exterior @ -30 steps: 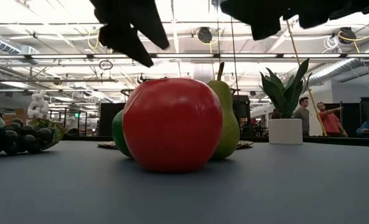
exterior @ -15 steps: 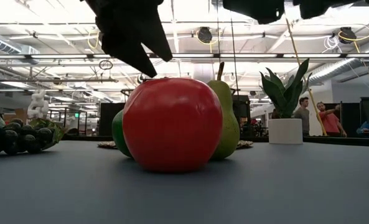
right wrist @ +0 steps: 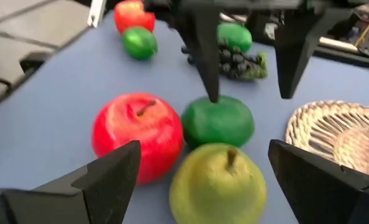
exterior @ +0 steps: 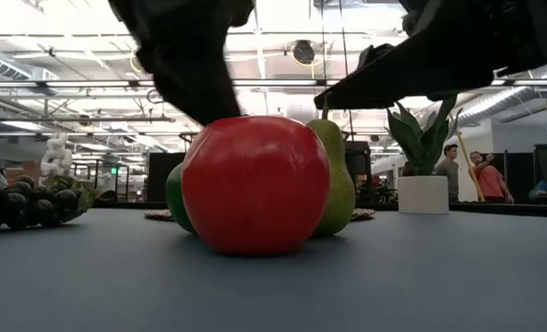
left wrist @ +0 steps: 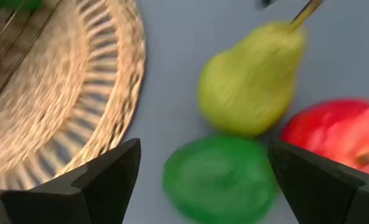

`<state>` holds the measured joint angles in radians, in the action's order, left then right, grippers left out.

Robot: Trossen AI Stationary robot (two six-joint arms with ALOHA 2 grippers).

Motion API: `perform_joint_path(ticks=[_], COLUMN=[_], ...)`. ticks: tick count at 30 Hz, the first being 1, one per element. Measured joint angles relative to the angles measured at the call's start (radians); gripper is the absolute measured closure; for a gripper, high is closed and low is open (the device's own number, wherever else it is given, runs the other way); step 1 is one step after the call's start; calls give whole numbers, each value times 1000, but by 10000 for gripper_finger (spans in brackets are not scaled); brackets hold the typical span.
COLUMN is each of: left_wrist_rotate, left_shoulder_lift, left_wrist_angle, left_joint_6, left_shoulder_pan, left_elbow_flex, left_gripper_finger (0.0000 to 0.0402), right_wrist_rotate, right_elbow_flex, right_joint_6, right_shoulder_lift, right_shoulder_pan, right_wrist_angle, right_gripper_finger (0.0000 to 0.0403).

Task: Build produce basket
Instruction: Put the green lime into the gold wire basket

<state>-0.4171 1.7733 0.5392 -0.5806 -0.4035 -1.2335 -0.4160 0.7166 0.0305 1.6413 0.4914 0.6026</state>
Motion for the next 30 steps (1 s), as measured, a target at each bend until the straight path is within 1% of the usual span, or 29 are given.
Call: perform_joint_path(ticks=[3,6,7,9,12,14,17,21,27,30], left_wrist_rotate=[10,29,29,35,102,118,121,102,95,135], left_shoulder_lift=[-19,-22,-20,-15,-2,9,31,85,163,188], left_wrist_angle=[103,141,137,72,3,-31,-14,-17,-64,-69], left_joint_6=[-46,-81,-78,-40,30,69,128,187,207,203], left_shoulder_pan=[-9,-15,-21,-25,-26,-26,-25,-17,14,31], left_elbow_flex=[0,0,1,0,0,0,0,-1,-7,-8], left_gripper_finger=[50,50,50,50,50,50,50,50,50,50], right_wrist_rotate=[1,1,1,2,2,2,8,45,54,54], right_elbow_flex=[0,1,1,1,1,1,1,1,1,1], right_joint_6=[-27,-61,-72,-77,-48,-31,-19,-17,-19,-18], right_shoulder_lift=[16,19,19,19,19,19,19,19,19,19], right_shoulder_pan=[0,0,0,-1,-6,-6,-6,-6,-7,-7], right_wrist_angle=[67,122,135,141,115,103,93,95,96,96], right_gripper_finger=[60,61,61,61,62,62,62,62,62,62])
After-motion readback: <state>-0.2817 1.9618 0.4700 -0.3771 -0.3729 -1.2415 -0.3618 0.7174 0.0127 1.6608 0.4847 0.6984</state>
